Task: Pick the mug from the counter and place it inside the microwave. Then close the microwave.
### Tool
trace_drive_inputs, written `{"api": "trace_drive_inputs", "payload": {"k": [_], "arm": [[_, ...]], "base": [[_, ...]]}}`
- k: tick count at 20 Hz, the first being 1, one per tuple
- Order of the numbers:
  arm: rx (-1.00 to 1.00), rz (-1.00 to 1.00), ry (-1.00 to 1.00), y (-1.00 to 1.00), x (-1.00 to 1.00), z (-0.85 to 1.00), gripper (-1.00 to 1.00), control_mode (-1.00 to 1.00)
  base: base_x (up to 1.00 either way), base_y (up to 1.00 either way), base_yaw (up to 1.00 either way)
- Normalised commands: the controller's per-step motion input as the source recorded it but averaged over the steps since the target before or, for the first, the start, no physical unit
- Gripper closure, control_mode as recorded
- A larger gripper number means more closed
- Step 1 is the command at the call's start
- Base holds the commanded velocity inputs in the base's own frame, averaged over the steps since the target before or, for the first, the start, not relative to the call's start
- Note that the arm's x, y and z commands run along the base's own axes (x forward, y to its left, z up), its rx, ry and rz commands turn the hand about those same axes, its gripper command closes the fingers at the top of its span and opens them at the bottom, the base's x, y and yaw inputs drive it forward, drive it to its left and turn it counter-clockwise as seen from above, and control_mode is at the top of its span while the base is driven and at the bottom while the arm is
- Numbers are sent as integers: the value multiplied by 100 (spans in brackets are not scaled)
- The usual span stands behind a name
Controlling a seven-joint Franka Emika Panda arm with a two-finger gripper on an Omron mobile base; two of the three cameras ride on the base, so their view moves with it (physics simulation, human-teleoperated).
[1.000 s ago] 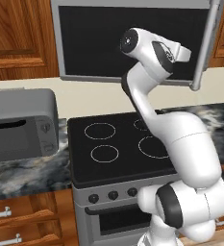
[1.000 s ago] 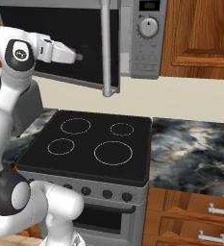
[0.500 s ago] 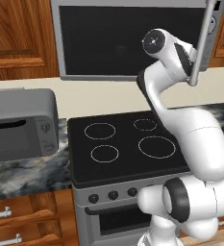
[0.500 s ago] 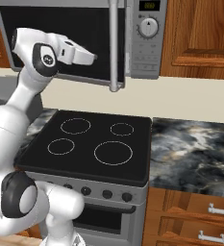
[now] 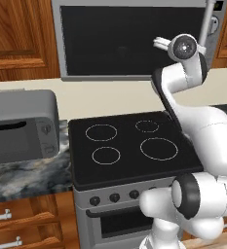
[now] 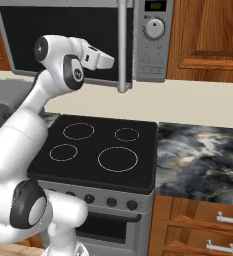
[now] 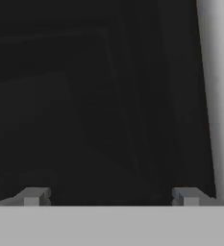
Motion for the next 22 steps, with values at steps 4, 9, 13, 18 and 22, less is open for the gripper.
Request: {"api": "trace_drive_inputs", "payload": {"k": [4,9,13,18,22], "arm": [[3,21,-9,-13,28,0,-100,-100],[1,20,-9,-7,46,0,-100,-100],[2,22,-8,0,49,0,-100,-100],[1,21,-4,0,51,0,-100,-100],[0,17,0,0,22,8,-100,-100]], "base": [[0,0,0],[0,0,0],[0,0,0],[0,0,0],[0,0,0]]}}
